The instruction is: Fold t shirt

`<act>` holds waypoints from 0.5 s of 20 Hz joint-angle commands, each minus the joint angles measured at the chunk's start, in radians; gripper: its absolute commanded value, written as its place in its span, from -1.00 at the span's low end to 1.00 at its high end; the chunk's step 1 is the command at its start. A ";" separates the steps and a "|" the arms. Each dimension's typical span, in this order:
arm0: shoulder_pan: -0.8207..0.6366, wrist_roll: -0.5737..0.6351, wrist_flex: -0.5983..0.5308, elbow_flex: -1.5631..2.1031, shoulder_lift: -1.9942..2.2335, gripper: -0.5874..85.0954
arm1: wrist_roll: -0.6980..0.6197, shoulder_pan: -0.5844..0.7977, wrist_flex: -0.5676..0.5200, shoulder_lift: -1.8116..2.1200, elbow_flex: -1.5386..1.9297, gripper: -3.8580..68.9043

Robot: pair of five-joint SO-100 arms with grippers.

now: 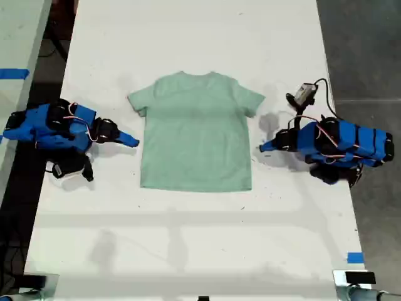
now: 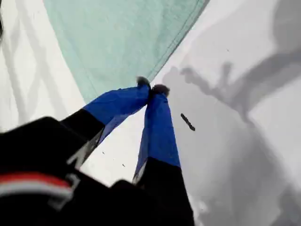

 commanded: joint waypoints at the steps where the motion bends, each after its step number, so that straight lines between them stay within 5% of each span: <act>1: -0.005 0.000 -0.017 -0.017 0.005 -0.89 | 0.020 -0.003 0.002 0.009 0.060 -0.85; 4: -0.005 0.000 -0.017 -0.017 0.005 -0.89 | -0.028 -0.003 -0.094 0.003 0.018 -0.85; 9: -0.005 0.000 -0.017 -0.017 0.005 -0.89 | -0.319 0.367 0.110 -0.603 -0.626 -0.82; 10: -0.005 0.000 -0.017 -0.017 0.005 -0.89 | -0.390 0.437 0.110 -0.758 -0.753 -0.59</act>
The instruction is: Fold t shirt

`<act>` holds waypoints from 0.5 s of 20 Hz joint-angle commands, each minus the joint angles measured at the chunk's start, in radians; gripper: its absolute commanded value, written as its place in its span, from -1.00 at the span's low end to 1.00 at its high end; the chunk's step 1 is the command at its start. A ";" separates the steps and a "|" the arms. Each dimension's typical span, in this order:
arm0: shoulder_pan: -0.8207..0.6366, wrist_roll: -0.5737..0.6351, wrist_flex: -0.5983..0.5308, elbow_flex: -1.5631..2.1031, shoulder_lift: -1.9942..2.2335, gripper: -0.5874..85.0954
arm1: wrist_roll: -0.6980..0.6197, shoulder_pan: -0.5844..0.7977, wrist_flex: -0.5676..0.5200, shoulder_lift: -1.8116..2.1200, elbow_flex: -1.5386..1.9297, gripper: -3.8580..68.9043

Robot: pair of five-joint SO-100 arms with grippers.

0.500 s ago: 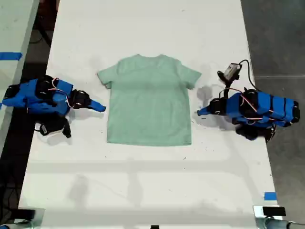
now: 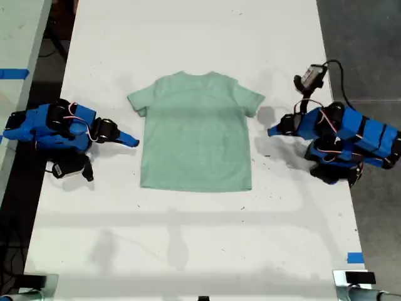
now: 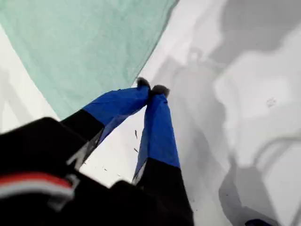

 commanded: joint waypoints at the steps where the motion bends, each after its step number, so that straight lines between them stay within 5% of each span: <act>1: -0.005 0.000 -0.017 -0.017 0.005 -0.89 | -0.192 0.189 0.009 -0.449 -0.420 -0.37; 4: -0.005 0.000 -0.017 -0.017 0.005 -0.89 | -0.311 0.311 -0.043 -0.879 -0.709 -0.25; 10: -0.005 0.000 -0.017 -0.017 0.005 -0.89 | -0.382 0.472 -0.166 -1.379 -1.003 -0.32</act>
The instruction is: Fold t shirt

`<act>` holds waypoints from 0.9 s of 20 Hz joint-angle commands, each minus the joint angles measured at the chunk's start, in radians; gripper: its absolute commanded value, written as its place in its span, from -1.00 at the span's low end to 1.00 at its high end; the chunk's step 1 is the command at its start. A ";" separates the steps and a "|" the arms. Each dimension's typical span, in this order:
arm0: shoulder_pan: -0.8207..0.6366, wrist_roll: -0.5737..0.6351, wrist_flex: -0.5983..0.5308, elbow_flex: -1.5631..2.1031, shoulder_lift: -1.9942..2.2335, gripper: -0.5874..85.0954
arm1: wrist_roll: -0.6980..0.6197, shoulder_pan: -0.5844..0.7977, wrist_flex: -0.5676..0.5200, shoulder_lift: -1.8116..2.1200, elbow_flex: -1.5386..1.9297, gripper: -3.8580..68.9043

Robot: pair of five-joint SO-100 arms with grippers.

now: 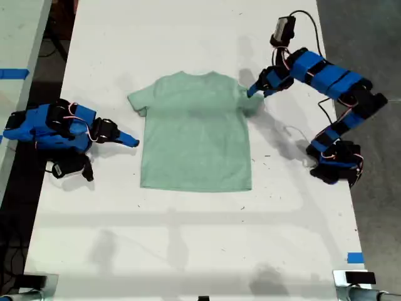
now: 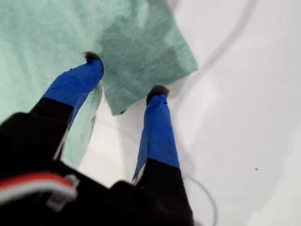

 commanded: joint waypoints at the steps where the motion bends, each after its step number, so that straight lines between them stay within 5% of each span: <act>1: -0.005 0.000 -0.017 -0.017 0.005 -0.89 | -0.023 0.051 -0.055 -0.123 -0.150 -0.33; 8: -0.005 0.000 -0.017 -0.017 0.005 -0.89 | 0.029 0.117 -0.071 -0.316 -0.144 -0.39; 9: -0.005 0.000 -0.017 -0.017 0.005 -0.89 | 0.046 0.123 -0.069 -0.328 -0.133 -0.52; 10: -0.005 0.000 -0.017 -0.017 0.005 -0.89 | 0.067 0.130 -0.069 -0.322 -0.114 -0.86; 14: -0.005 0.000 -0.017 -0.017 0.005 -0.89 | 0.064 0.126 -0.057 -0.224 -0.110 -0.85; 18: -0.005 0.000 -0.017 -0.017 0.005 -0.89 | 0.017 -0.018 -0.012 -0.098 -0.258 -0.85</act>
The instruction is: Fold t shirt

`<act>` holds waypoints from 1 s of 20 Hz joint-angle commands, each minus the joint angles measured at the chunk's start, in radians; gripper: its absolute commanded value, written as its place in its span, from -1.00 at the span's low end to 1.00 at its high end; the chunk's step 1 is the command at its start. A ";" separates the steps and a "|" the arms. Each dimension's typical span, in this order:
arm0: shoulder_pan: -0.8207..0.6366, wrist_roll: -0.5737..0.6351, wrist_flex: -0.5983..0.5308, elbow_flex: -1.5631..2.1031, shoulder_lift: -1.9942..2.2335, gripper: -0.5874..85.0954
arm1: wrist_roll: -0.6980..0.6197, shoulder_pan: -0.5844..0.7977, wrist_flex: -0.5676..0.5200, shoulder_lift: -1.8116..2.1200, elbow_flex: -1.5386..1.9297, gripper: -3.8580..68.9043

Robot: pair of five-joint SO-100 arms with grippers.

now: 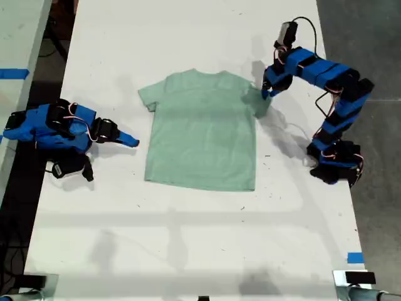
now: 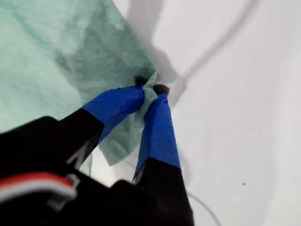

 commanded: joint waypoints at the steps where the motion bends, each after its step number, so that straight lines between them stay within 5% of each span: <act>1: -0.005 0.000 -0.017 -0.017 0.005 -0.89 | -0.032 -0.150 0.017 0.117 -0.183 -0.85; 10: -0.005 0.000 -0.017 -0.017 0.005 -0.89 | 0.000 -0.538 -0.146 -0.115 -0.380 -0.85; 11: -0.005 0.000 -0.017 -0.017 0.005 -0.89 | 0.000 -0.563 -0.160 -0.144 -0.388 -0.73; 12: -0.005 0.000 -0.017 -0.017 0.005 -0.89 | -0.026 -0.589 -0.170 -0.166 -0.396 -0.40; 15: -0.005 0.000 -0.017 -0.017 0.005 -0.89 | -0.043 -0.592 -0.080 -0.137 -0.454 -0.23; 17: -0.005 0.000 -0.017 -0.017 0.005 -0.89 | -0.031 -0.565 -0.035 0.018 -0.411 -0.35; 18: -0.005 0.000 -0.017 -0.017 0.005 -0.89 | -0.005 -0.545 0.011 0.107 -0.383 -0.76; 20: -0.005 0.000 -0.017 -0.017 0.005 -0.89 | 0.044 -0.520 0.074 0.337 -0.232 -0.87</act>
